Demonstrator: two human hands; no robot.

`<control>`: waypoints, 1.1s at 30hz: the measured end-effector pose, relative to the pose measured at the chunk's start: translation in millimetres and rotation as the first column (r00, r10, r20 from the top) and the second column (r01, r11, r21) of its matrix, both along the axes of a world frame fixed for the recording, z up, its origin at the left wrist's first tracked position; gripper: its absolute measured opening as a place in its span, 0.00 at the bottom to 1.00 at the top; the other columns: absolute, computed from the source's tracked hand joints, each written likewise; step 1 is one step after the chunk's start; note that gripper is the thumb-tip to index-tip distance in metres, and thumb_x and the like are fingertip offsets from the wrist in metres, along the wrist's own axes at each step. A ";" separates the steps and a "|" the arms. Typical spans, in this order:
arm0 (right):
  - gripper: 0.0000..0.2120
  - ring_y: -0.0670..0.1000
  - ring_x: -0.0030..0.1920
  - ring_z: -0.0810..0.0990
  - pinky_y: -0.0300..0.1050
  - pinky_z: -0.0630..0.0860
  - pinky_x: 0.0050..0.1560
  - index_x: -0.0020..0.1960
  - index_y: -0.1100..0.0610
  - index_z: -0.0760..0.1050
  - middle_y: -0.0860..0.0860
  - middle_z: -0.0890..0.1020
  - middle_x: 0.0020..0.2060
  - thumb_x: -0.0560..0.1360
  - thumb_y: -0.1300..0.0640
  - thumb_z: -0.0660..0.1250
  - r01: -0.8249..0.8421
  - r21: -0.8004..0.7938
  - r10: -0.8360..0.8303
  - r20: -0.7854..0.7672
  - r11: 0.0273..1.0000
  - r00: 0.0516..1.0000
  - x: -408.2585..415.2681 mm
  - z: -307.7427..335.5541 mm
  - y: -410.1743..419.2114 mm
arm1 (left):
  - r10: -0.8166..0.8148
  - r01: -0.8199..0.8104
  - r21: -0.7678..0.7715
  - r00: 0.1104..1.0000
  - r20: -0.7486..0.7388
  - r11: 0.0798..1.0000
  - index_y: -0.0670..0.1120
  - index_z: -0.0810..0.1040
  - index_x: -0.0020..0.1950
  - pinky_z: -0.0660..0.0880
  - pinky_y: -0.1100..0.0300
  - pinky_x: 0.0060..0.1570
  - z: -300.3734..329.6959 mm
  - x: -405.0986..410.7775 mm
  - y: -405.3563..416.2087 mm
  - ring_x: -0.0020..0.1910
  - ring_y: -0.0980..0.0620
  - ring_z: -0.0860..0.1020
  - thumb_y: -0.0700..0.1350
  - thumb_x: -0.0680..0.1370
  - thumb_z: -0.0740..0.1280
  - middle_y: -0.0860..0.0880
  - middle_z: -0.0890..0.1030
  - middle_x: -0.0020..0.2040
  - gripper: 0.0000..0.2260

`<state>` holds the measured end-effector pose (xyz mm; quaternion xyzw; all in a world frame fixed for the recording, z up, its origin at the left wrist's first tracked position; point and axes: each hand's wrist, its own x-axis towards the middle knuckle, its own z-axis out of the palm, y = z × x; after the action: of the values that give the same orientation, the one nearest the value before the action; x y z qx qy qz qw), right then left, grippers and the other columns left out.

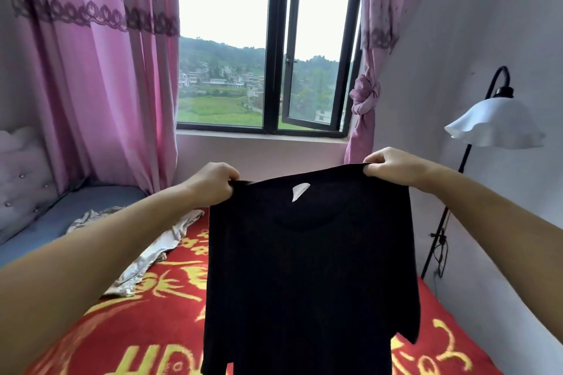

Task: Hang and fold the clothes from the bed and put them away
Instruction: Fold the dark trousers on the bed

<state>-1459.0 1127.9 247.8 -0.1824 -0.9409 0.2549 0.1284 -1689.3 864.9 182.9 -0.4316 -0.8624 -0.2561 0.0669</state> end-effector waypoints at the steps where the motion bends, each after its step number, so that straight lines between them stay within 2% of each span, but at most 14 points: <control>1: 0.16 0.39 0.25 0.72 0.30 0.67 0.30 0.31 0.53 0.76 0.42 0.74 0.23 0.77 0.59 0.61 -0.024 -0.001 0.024 -0.009 1.000 1.000 -0.4 -0.5 -1.6 | 0.047 -0.048 0.011 0.998 0.033 0.999 0.44 0.75 0.33 0.67 0.62 0.30 -3.9 -0.5 0.7 0.33 0.51 0.72 0.31 0.69 0.60 0.49 0.75 0.32 0.10; 3: 0.17 0.39 0.26 0.73 0.28 0.67 0.29 0.31 0.52 0.77 0.42 0.75 0.24 0.77 0.59 0.61 -0.048 -0.003 0.048 -0.035 0.999 0.998 -0.7 -1.6 -3.5 | 0.022 -0.060 0.160 0.973 0.229 0.985 0.40 0.75 0.35 0.66 0.62 0.29 -5.5 2.3 2.7 0.30 0.50 0.71 0.29 0.67 0.56 0.47 0.73 0.30 0.11; 5: 0.14 0.42 0.31 0.77 0.32 0.72 0.35 0.37 0.54 0.81 0.45 0.80 0.29 0.78 0.57 0.61 -0.049 -0.048 0.047 -0.046 0.998 0.998 1.2 -2.2 -1.5 | -0.154 -0.024 0.355 0.873 0.463 0.934 0.43 0.75 0.35 0.65 0.64 0.25 1.2 9.5 1.7 0.26 0.54 0.69 0.28 0.68 0.55 0.49 0.71 0.28 0.14; 7: 0.11 0.46 0.38 0.82 0.35 0.76 0.42 0.46 0.56 0.82 0.50 0.84 0.38 0.79 0.54 0.62 -0.048 -0.102 0.044 -0.038 0.994 0.998 5.1 -1.3 2.9 | -0.304 0.045 0.425 0.765 0.567 0.904 0.46 0.75 0.34 0.63 0.66 0.22 7.6 15.9 -2.4 0.24 0.56 0.67 0.32 0.67 0.57 0.52 0.70 0.27 0.12; 10: 0.13 0.49 0.43 0.84 0.40 0.78 0.49 0.49 0.59 0.82 0.54 0.85 0.43 0.79 0.52 0.62 -0.049 -0.152 0.049 0.001 0.987 0.999 11.2 1.1 8.9 | -0.367 0.158 0.403 0.773 0.518 0.902 0.46 0.74 0.36 0.64 0.65 0.26 14.8 18.9 -12.6 0.27 0.56 0.68 0.38 0.68 0.60 0.53 0.70 0.29 0.05; 12: 0.14 0.50 0.42 0.84 0.43 0.78 0.49 0.47 0.60 0.82 0.56 0.85 0.43 0.79 0.52 0.61 -0.041 -0.177 0.048 0.034 0.983 0.998 13.3 0.6 10.4 | -0.373 0.178 0.410 0.803 0.465 0.894 0.46 0.73 0.40 0.68 0.67 0.31 16.6 12.5 -17.5 0.31 0.57 0.71 0.34 0.73 0.60 0.53 0.74 0.32 0.08; 16: 0.15 0.46 0.33 0.82 0.34 0.75 0.34 0.41 0.57 0.82 0.51 0.84 0.34 0.79 0.53 0.61 -0.038 -0.217 0.038 -0.003 0.976 0.999 10.8 -0.2 5.0 | -0.329 0.301 0.173 0.930 0.166 0.938 0.50 0.70 0.44 0.71 0.65 0.40 16.2 9.8 -21.3 0.40 0.54 0.72 0.28 0.71 0.62 0.52 0.74 0.41 0.16; 18: 0.18 0.44 0.28 0.80 0.32 0.72 0.27 0.34 0.54 0.81 0.49 0.81 0.28 0.79 0.54 0.61 -0.060 -0.260 0.047 -0.055 0.964 0.997 7.4 2.4 -1.1 | -0.365 0.364 0.023 0.927 0.089 0.931 0.55 0.69 0.44 0.73 0.62 0.42 11.6 18.9 -17.8 0.41 0.53 0.74 0.30 0.70 0.63 0.54 0.75 0.42 0.18; 20: 0.21 0.42 0.23 0.76 0.31 0.69 0.24 0.28 0.52 0.79 0.46 0.77 0.23 0.79 0.55 0.60 -0.095 -0.266 0.071 -0.098 0.959 0.993 1.5 7.8 -7.9 | -0.412 0.414 0.027 0.894 0.176 0.910 0.57 0.72 0.42 0.74 0.58 0.41 4.1 30.5 -13.5 0.39 0.52 0.76 0.33 0.71 0.64 0.56 0.77 0.40 0.17; 22: 0.23 0.42 0.22 0.74 0.31 0.68 0.22 0.25 0.51 0.76 0.45 0.75 0.21 0.78 0.55 0.61 -0.097 -0.252 0.065 -0.132 0.963 0.989 -4.8 14.0 -12.8 | -0.455 0.403 0.217 0.825 0.334 0.889 0.55 0.75 0.37 0.71 0.59 0.34 -3.3 40.7 -10.8 0.33 0.52 0.73 0.35 0.71 0.62 0.54 0.76 0.34 0.13; 24: 0.22 0.43 0.22 0.74 0.31 0.68 0.23 0.25 0.51 0.76 0.46 0.75 0.22 0.77 0.53 0.62 -0.078 -0.241 0.040 -0.158 0.967 0.987 -9.1 18.8 -13.9 | -0.488 0.261 0.463 0.727 0.483 0.847 0.49 0.73 0.31 0.61 0.61 0.25 -8.8 47.4 -9.1 0.27 0.52 0.66 0.37 0.67 0.60 0.51 0.68 0.28 0.09; 26: 0.20 0.43 0.23 0.75 0.32 0.69 0.24 0.26 0.52 0.77 0.47 0.76 0.23 0.77 0.52 0.62 -0.060 -0.246 0.018 -0.170 0.967 0.985 -10.4 20.7 -12.4 | -0.479 0.111 0.559 0.666 0.572 0.822 0.47 0.69 0.30 0.54 0.65 0.23 -11.9 51.1 -5.6 0.23 0.54 0.61 0.37 0.67 0.58 0.51 0.63 0.26 0.08; 29: 0.20 0.43 0.23 0.74 0.31 0.69 0.23 0.26 0.52 0.76 0.46 0.75 0.22 0.76 0.52 0.62 -0.048 -0.232 0.011 -0.157 0.972 0.988 -11.0 18.9 -11.1 | -0.431 0.112 0.519 0.716 0.550 0.847 0.41 0.72 0.35 0.59 0.63 0.26 -13.5 55.1 0.5 0.26 0.55 0.65 0.37 0.75 0.58 0.50 0.66 0.28 0.09; 33: 0.20 0.42 0.22 0.75 0.30 0.68 0.23 0.27 0.52 0.78 0.46 0.76 0.22 0.77 0.54 0.61 -0.022 -0.205 -0.003 -0.119 0.979 0.993 -4.5 15.1 -5.8 | -0.451 0.272 0.392 0.741 0.497 0.879 0.46 0.77 0.37 0.66 0.67 0.29 -12.7 48.7 -7.5 0.29 0.58 0.70 0.36 0.76 0.60 0.54 0.73 0.30 0.11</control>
<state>-1463.5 1122.1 262.9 -0.1746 -0.9010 0.3620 0.1632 -1640.7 857.4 170.2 -0.4798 -0.6918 -0.5072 -0.1843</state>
